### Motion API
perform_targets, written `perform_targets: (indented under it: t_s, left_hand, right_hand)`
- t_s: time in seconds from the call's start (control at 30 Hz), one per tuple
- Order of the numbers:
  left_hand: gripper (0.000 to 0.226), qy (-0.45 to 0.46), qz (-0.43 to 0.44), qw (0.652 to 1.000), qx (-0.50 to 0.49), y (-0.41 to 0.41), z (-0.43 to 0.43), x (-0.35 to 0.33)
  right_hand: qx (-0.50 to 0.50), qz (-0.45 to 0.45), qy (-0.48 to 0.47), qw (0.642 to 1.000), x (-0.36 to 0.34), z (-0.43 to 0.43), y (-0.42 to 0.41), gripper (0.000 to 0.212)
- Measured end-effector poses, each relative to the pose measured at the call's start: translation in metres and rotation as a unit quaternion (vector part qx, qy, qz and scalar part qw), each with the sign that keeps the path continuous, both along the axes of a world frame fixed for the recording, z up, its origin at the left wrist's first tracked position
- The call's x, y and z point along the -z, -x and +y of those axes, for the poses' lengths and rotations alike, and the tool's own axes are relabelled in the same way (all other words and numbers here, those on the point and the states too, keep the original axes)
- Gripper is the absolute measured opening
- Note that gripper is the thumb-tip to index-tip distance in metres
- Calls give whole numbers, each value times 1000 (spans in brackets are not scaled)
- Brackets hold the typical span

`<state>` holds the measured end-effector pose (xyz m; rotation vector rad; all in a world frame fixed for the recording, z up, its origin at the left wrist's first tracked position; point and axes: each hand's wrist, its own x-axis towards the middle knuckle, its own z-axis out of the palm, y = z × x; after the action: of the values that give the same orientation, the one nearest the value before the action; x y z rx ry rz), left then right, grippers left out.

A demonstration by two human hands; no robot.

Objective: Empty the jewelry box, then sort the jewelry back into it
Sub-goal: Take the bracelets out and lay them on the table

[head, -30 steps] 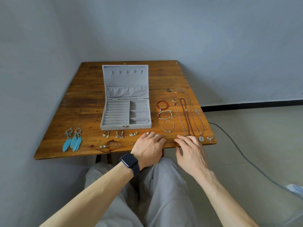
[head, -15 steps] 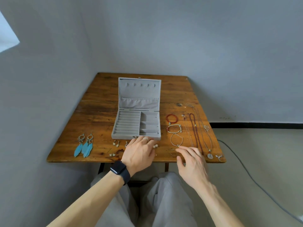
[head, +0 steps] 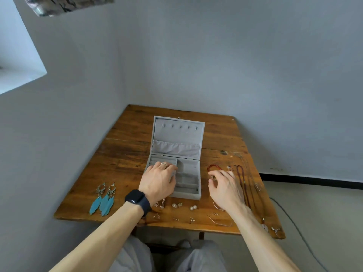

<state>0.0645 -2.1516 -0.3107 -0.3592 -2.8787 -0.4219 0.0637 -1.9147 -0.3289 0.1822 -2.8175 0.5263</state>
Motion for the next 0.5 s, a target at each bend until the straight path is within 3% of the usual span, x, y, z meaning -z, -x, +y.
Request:
perform_targets:
  t_s: [0.27,0.43,0.5]
  left_hand:
    - [42,1,-41,999,-4,31,-1,19]
    - [37,-30,-46,999,-5,30,-3,31]
    - [36,-32,-42,999,-6,29,-4,36]
  right_hand:
    - [66,-102,-70,990,13,3,61,34]
    - [68,-108,-68,989,17,5,79,14]
    - [70,-112,-23,991,14,8,80,12]
